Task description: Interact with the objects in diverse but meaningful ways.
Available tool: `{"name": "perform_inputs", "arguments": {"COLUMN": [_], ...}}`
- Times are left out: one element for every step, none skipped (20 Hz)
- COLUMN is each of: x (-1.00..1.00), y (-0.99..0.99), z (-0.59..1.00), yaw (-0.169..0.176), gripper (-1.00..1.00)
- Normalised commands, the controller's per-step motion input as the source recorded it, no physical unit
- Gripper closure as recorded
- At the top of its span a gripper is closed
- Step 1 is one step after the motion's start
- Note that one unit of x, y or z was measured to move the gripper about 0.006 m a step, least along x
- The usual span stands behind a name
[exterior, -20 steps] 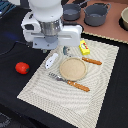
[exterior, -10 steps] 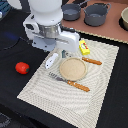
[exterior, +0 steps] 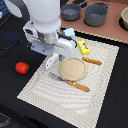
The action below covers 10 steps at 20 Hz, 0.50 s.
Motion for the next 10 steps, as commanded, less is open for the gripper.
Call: {"name": "perform_inputs", "arguments": {"x": [-0.36, -0.36, -0.35, -0.37, -0.35, -0.31, -0.32, -0.29, -0.25, -0.23], "y": [0.05, 0.05, 0.05, 0.06, 0.06, 0.07, 0.07, 0.08, 0.11, 0.11], "z": [-0.43, -0.41, -0.39, -0.38, -0.36, -0.34, -0.35, -0.33, -0.29, -0.29], "yaw": [-0.038, -0.038, -0.036, -0.034, -0.034, -0.032, -0.031, -0.031, -0.027, -0.025], "gripper": [-1.00, -1.00, 1.00, 1.00, 1.00, 1.00, 1.00, 1.00, 1.00, 1.00]}}
